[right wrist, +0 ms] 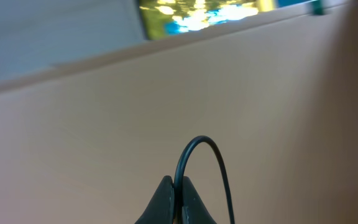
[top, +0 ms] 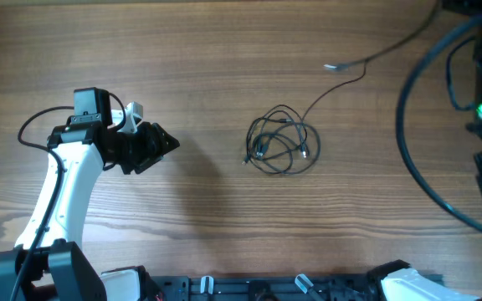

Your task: Untangle cables

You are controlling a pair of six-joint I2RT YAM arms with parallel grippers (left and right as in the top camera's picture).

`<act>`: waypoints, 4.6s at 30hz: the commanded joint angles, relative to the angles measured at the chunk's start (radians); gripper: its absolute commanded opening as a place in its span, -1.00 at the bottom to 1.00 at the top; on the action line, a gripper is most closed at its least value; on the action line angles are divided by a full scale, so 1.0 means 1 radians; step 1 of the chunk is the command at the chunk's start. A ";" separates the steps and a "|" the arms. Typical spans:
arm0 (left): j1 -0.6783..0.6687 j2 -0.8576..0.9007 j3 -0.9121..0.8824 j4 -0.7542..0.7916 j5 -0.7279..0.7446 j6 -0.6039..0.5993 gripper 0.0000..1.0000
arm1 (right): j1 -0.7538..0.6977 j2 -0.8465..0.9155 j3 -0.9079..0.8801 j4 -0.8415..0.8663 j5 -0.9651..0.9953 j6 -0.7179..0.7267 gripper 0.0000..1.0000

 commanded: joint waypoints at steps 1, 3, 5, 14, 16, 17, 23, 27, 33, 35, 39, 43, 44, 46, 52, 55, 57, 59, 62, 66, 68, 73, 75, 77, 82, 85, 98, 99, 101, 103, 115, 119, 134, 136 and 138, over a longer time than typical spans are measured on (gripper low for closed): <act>-0.005 -0.012 0.006 -0.003 -0.002 -0.010 0.11 | -0.003 0.059 0.005 0.001 0.367 -0.202 -0.92; -0.005 -0.012 0.006 -0.008 -0.002 -0.010 0.11 | -0.011 0.098 0.005 0.002 0.500 -0.260 -0.92; -0.005 -0.012 0.006 -0.012 -0.002 -0.010 0.11 | -0.045 0.151 0.005 0.002 0.630 -0.306 -0.91; -0.005 -0.012 0.006 -0.027 -0.002 -0.010 0.11 | -0.264 0.262 -0.004 -0.246 0.877 -0.130 -0.92; -0.005 -0.012 0.006 -0.027 -0.002 -0.010 0.11 | -0.299 0.262 -0.004 -0.425 0.815 0.026 -0.91; -0.005 -0.012 0.006 -0.027 -0.002 -0.009 0.11 | -0.321 0.262 -0.004 -0.520 0.764 0.118 -0.91; -0.005 -0.012 0.006 -0.030 -0.002 -0.009 0.11 | -0.599 0.269 -0.005 -0.773 0.191 0.410 -0.91; -0.005 -0.012 0.006 -0.031 -0.002 -0.009 0.11 | -0.835 0.269 -0.005 -0.782 -0.107 0.413 -0.91; -0.005 -0.012 0.006 -0.031 -0.002 -0.009 0.11 | -1.130 0.269 -0.005 -0.872 -0.380 0.573 -0.91; -0.005 -0.012 0.006 -0.031 -0.002 -0.009 0.11 | -1.219 0.269 -0.005 -0.886 -0.512 0.600 -0.92; -0.005 -0.012 0.006 -0.030 -0.002 -0.009 0.11 | -1.252 0.269 -0.005 -0.885 -0.602 0.543 -0.91; -0.005 -0.012 0.006 -0.031 -0.002 -0.009 0.11 | -1.129 0.282 -0.005 -0.908 -0.739 0.299 -0.91; -0.005 -0.012 0.006 -0.031 -0.002 -0.009 0.11 | -1.089 0.288 -0.006 -0.921 -0.735 0.272 -0.92; -0.005 -0.012 0.006 -0.031 -0.002 -0.009 0.11 | -1.005 0.300 -0.019 -0.950 -0.734 0.218 -0.91; -0.005 -0.012 0.006 -0.051 -0.002 0.007 0.11 | -0.836 0.349 -0.166 -0.991 -0.597 0.182 -0.21; -0.005 -0.012 0.006 -0.050 -0.002 0.006 0.11 | -0.832 0.361 -0.247 -0.956 -0.649 0.174 0.62; -0.005 -0.012 0.006 -0.049 -0.002 0.006 0.11 | -0.832 0.362 -0.294 -0.936 -0.745 0.135 0.84; -0.005 -0.012 0.006 -0.049 -0.002 0.006 0.11 | -0.827 0.363 -0.340 -0.927 -0.840 0.092 0.87; -0.005 -0.012 0.006 -0.050 -0.002 0.006 0.11 | -0.798 0.363 -0.409 -0.926 -0.851 0.079 0.86; -0.005 -0.012 0.006 -0.050 -0.002 0.006 0.11 | -0.700 0.363 -0.573 -0.885 -0.824 -0.013 0.83; -0.005 -0.012 0.006 -0.050 -0.002 0.006 0.11 | -0.648 0.363 -0.665 -0.826 -0.777 -0.008 0.78; -0.005 -0.012 0.006 -0.050 -0.002 0.006 0.11 | -0.557 0.363 -0.840 -0.624 -0.642 -0.004 0.56; -0.005 -0.012 0.006 -0.050 -0.002 0.006 0.11 | -0.535 0.363 -0.876 -0.555 -0.549 0.010 0.56; -0.005 -0.012 0.006 -0.050 -0.002 0.006 0.11 | -0.522 0.363 -0.890 -0.522 -0.491 0.010 0.56; -0.005 -0.012 0.006 -0.050 -0.002 0.006 0.11 | -0.516 0.363 -0.892 -0.505 -0.460 0.010 0.56; -0.005 -0.012 0.006 -0.050 -0.002 0.006 0.11 | -0.516 0.363 -0.895 -0.512 -0.460 0.039 0.53; -0.005 -0.012 0.006 -0.051 -0.002 0.006 0.11 | -0.517 0.362 -1.007 -0.458 -0.464 0.073 -0.73; -0.005 -0.012 0.006 -0.052 -0.002 0.006 0.11 | -0.517 0.362 -1.001 -0.459 -0.464 0.082 -0.92; -0.005 -0.012 0.006 -0.055 -0.002 0.006 0.11 | -0.517 0.362 -0.984 -0.464 -0.464 0.100 -0.91; -0.005 -0.012 0.006 -0.055 -0.002 0.006 0.11 | -0.517 0.353 -0.937 -0.485 -0.499 0.100 -0.91; -0.005 -0.012 0.006 -0.076 -0.002 0.006 0.11 | -0.574 0.245 -0.301 -0.621 -0.769 0.154 -0.91; -0.005 -0.012 0.006 -0.076 -0.002 0.006 0.11 | -0.638 0.204 -0.241 -0.578 -0.768 0.216 -0.91; -0.005 -0.012 0.006 -0.076 -0.002 0.006 0.11 | -0.780 0.191 -0.287 -0.687 -0.358 0.335 -0.91; -0.005 -0.012 0.006 -0.076 -0.002 0.006 0.11 | -0.780 0.194 -0.287 -0.698 -0.327 0.334 -0.91; -0.005 -0.012 0.006 -0.076 -0.002 0.006 0.11 | -0.780 0.197 -0.287 -0.702 -0.321 0.332 -0.91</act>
